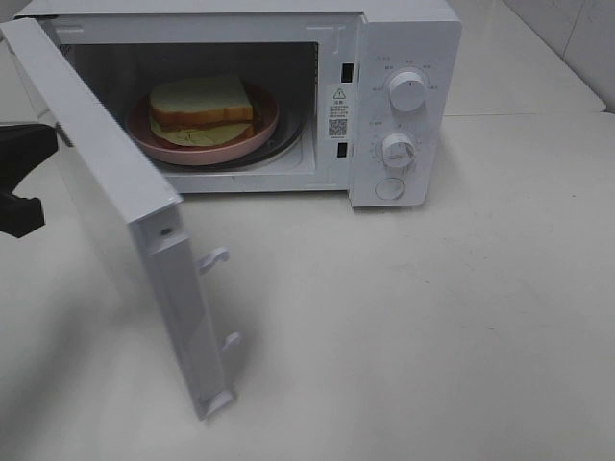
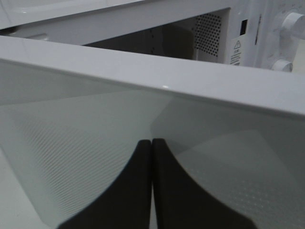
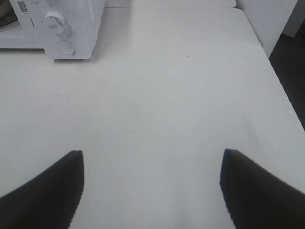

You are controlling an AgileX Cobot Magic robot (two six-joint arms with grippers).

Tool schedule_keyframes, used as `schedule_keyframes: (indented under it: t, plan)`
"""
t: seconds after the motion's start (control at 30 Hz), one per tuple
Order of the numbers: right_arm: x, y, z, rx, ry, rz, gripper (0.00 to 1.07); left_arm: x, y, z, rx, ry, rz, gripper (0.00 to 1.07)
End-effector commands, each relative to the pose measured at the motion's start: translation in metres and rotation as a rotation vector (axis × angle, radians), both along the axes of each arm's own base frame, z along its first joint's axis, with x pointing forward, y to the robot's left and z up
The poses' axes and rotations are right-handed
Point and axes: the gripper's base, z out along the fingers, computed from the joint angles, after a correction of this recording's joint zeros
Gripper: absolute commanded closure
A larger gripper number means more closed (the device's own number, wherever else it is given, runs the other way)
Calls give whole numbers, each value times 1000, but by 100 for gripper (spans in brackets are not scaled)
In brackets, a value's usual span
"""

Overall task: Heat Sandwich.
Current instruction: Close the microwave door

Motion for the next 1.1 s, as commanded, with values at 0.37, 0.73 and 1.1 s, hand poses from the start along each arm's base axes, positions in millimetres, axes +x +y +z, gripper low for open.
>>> schedule_keyframes:
  t: [0.37, 0.73, 1.1]
  plan:
    - [-4, 0, 0, 11, -36, -3, 31, 17, -36, -5, -29, 8, 51, 106]
    - [-4, 0, 0, 11, -36, -3, 31, 39, -83, -6, -3, -5, 105, 106]
    - [-4, 0, 0, 11, -36, -3, 31, 62, -138, -11, -30, -5, 95, 106]
